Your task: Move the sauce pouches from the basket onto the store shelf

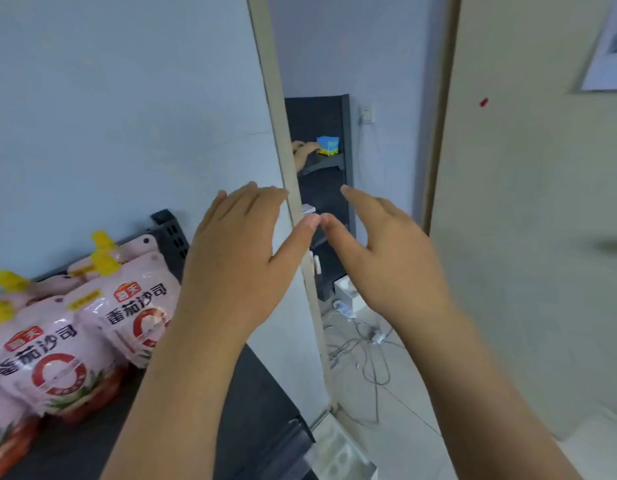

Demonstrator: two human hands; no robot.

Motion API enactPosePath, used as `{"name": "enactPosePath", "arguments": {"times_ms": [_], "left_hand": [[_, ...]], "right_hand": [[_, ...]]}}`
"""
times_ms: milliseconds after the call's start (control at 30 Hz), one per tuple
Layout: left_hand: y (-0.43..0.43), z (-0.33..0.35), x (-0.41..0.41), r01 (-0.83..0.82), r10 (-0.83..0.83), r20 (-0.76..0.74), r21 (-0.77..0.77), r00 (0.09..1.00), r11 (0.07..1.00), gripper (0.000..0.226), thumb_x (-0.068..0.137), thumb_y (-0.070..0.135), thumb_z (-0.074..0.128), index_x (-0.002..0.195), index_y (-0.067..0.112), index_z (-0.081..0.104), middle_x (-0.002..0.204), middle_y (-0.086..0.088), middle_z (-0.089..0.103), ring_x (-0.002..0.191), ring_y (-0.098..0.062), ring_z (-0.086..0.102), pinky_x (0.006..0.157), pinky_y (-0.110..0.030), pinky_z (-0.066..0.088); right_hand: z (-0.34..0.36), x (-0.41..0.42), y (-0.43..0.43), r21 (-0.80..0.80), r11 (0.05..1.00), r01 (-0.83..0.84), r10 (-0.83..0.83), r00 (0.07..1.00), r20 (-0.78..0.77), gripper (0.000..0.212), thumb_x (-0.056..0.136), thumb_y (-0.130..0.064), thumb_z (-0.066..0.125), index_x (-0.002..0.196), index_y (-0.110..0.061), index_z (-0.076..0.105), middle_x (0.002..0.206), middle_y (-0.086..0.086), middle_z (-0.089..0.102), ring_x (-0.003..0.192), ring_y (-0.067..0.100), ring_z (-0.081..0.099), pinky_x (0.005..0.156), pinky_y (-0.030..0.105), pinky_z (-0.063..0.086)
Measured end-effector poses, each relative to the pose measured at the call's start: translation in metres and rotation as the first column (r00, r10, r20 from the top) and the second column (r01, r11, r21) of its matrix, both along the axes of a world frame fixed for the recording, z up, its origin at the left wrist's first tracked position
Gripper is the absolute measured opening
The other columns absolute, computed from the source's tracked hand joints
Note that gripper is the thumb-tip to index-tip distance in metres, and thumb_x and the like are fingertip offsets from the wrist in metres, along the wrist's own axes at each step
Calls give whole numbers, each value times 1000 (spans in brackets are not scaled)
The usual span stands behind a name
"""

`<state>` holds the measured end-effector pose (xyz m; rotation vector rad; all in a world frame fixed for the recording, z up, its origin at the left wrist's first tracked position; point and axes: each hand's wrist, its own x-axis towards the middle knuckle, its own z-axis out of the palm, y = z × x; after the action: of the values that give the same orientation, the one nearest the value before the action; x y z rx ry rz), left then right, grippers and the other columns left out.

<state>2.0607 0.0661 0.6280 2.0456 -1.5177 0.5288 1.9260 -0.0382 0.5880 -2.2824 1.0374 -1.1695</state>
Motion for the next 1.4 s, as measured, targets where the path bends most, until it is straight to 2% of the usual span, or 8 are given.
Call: {"name": "enactPosePath", "arguments": {"times_ms": [67, 167, 300, 433, 600, 800, 1133, 1400], "left_hand": [[-28, -10, -28, 145, -145, -10, 18, 989, 989, 73, 95, 72, 25, 138, 22, 56, 141, 2, 59, 140, -20, 44, 125, -38, 22], [-52, -32, -40, 194, -194, -9, 2, 981, 981, 70, 94, 68, 31, 131, 16, 61, 133, 0, 65, 137, -20, 47, 120, -44, 31], [-105, -65, -137, 440, -441, 10, 68, 897, 896, 64, 96, 62, 38, 119, 9, 66, 119, -8, 70, 119, -29, 58, 111, -46, 41], [-131, -99, -259, 689, -692, -11, 107, 722, 717, 64, 96, 61, 38, 111, 7, 68, 111, -11, 72, 108, -32, 62, 102, -45, 47], [-129, -117, -399, 870, -875, -51, 149, 482, 471, 68, 95, 63, 36, 123, 9, 66, 122, -8, 70, 117, -29, 60, 105, -46, 47], [-139, -118, -558, 961, -969, -32, 138, 246, 240, 70, 95, 66, 33, 128, 13, 64, 128, -3, 68, 124, -23, 57, 117, -44, 35], [-155, -113, -810, 993, -999, 45, 116, -14, -8, 67, 96, 67, 33, 128, 16, 62, 128, 0, 68, 131, -20, 54, 123, -40, 20], [-156, -125, -964, 952, -962, 16, 148, -274, -269, 63, 95, 64, 40, 130, 17, 62, 131, 0, 66, 138, -24, 48, 123, -45, 23]], "right_hand": [[-9, -39, -12, 46, 991, 127, -129, 991, 42, 61, 98, -64, 45, 152, -35, 43, 145, -6, 56, 121, 20, 59, 92, 35, 48], [-17, -69, -9, 113, 976, 186, -187, 982, 4, 62, 97, -66, 45, 150, -35, 44, 144, -4, 57, 111, 24, 64, 94, 42, 52], [-47, -187, 0, 99, 866, 490, -483, 871, -88, 62, 97, -65, 45, 152, -35, 40, 149, -9, 52, 129, 20, 56, 100, 41, 49], [-71, -302, 35, 79, 676, 733, -715, 678, -171, 64, 98, -62, 46, 154, -31, 39, 154, -9, 48, 150, 16, 34, 113, 39, 38], [-84, -417, 80, 113, 432, 895, -873, 446, -197, 64, 98, -59, 49, 154, -29, 41, 155, -8, 48, 150, 17, 35, 113, 41, 41], [-87, -542, 103, 80, 197, 977, -960, 209, -187, 61, 98, -55, 53, 152, -27, 44, 154, -6, 51, 153, 16, 30, 112, 38, 39], [-86, -741, 121, 71, -67, 995, -984, -54, -167, 62, 99, -53, 53, 154, -26, 40, 155, -8, 48, 153, 14, 29, 111, 36, 38], [-106, -858, 129, 129, -321, 938, -937, -295, -186, 62, 99, -51, 54, 154, -26, 40, 151, -7, 50, 147, 16, 37, 109, 34, 40]]}}
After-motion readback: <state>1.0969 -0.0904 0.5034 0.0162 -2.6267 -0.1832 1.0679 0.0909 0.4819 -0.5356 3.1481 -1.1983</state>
